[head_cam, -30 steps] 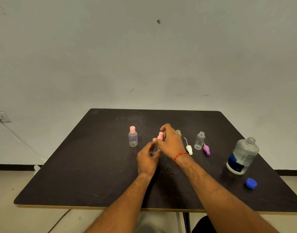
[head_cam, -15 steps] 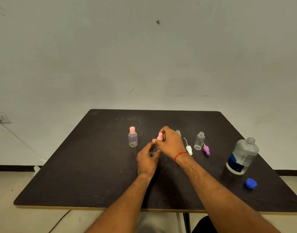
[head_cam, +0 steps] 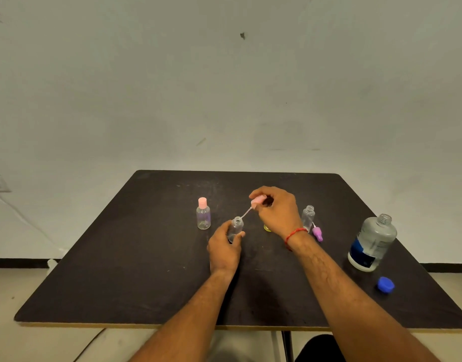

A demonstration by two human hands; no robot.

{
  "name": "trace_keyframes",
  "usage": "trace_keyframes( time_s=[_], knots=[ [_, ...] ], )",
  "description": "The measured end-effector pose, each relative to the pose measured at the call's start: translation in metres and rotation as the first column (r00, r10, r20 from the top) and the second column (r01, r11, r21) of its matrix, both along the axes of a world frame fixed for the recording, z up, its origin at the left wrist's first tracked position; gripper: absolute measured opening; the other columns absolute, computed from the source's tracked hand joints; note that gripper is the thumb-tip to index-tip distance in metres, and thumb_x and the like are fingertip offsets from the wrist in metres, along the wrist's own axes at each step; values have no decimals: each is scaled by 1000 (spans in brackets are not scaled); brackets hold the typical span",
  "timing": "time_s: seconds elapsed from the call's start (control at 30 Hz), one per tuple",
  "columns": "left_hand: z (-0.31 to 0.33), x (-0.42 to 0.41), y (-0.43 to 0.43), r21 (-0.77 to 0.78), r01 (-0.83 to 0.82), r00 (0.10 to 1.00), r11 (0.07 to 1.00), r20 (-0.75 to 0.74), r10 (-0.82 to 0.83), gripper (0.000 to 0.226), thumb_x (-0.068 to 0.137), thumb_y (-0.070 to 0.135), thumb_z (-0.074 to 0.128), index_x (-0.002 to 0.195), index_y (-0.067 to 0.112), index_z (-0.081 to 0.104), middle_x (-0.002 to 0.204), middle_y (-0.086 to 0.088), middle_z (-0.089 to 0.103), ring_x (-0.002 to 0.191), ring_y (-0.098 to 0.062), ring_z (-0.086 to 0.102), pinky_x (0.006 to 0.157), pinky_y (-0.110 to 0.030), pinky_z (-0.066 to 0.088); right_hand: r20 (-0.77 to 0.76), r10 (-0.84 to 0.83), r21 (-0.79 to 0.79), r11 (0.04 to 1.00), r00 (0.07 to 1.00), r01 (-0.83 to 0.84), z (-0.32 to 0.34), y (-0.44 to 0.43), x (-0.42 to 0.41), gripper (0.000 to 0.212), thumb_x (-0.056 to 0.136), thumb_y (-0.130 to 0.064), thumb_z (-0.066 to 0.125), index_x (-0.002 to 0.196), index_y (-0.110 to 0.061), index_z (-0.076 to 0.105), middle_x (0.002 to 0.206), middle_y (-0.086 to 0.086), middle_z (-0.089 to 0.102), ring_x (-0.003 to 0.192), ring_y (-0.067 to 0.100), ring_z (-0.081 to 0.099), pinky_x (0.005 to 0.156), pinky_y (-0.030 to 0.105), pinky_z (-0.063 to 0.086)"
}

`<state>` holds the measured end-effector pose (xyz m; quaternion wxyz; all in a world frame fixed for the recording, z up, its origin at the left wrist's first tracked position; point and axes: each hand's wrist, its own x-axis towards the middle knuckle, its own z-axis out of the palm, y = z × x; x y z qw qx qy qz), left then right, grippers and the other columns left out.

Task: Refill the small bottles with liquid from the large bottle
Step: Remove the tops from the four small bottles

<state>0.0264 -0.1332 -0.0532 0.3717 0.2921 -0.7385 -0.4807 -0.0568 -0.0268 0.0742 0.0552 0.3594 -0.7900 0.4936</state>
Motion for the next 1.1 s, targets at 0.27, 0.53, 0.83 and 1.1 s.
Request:
trace_keyframes(
  time_s=[0.27, 0.53, 0.83, 1.1],
  knots=[
    [1, -2, 0, -33, -33, 999, 999, 4, 33, 25, 88, 19, 78, 112, 23, 72, 103, 11, 72, 94, -4, 67, 88, -25, 56, 23, -169, -150, 974, 985, 171, -10, 24, 4, 13, 83, -10, 68, 88, -21, 74, 86, -9, 70, 81, 4, 65, 66, 5, 47],
    [2, -7, -3, -45, -56, 998, 997, 41, 58, 27, 87, 18, 78, 113, 18, 72, 101, 7, 68, 91, -8, 64, 86, -27, 54, 94, -283, -67, 955, 954, 290, -74, 3, 10, 13, 76, -7, 68, 78, -20, 65, 78, -7, 64, 73, 9, 60, 65, 4, 39],
    [6, -22, -17, -68, -32, 991, 997, 131, 41, 26, 85, 25, 81, 109, 20, 72, 96, 6, 70, 90, -11, 65, 85, -27, 54, 76, -299, 78, 953, 951, 293, -103, -15, 7, 14, 80, -18, 68, 74, -21, 55, 77, -6, 61, 67, 16, 60, 64, 35, 52],
    [3, -37, -33, -13, -9, 992, 1000, 127, 11, 34, 85, 25, 80, 116, 17, 72, 106, 1, 75, 100, -12, 70, 93, -32, 56, 42, -318, 136, 941, 947, 310, -111, -24, 3, 21, 81, -20, 68, 71, -21, 49, 79, -2, 59, 67, 22, 59, 62, 35, 51]
  ],
)
